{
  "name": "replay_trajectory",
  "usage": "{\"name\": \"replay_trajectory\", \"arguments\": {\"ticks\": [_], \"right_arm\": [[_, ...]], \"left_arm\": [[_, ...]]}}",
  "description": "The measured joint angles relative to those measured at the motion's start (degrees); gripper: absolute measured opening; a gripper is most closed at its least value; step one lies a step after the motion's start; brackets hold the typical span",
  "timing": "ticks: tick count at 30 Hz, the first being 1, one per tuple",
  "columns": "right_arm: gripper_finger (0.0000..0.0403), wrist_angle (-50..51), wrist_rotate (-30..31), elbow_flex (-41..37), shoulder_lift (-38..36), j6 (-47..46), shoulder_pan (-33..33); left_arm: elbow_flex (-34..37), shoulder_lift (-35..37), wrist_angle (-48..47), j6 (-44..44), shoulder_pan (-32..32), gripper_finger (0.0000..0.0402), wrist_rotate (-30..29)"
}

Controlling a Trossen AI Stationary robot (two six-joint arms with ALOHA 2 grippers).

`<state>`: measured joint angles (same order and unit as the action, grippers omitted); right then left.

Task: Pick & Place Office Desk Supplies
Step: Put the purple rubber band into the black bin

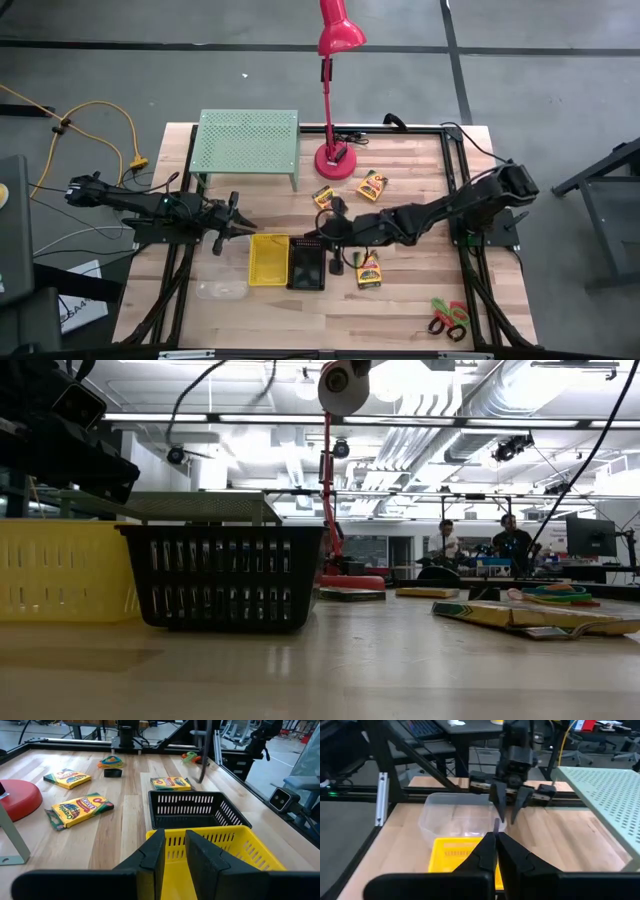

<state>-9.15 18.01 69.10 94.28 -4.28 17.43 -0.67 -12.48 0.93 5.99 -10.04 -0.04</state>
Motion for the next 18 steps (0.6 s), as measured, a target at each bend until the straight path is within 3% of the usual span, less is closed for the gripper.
{"name": "replay_trajectory", "arguments": {"ticks": [8, 18], "right_arm": [[0.0004, 1.5, 6.7, 0.1, 1.6, -0.4, 2.9], [0.0004, -1.6, 7.6, 0.2, 5.9, -3.5, 3.7]], "left_arm": [[0.0, 0.0, 0.0, 0.0, 0.0, 0.0071, 0.0], [0.0, 0.0, 0.3, 0.0, 0.0, 0.0071, 0.0]]}}
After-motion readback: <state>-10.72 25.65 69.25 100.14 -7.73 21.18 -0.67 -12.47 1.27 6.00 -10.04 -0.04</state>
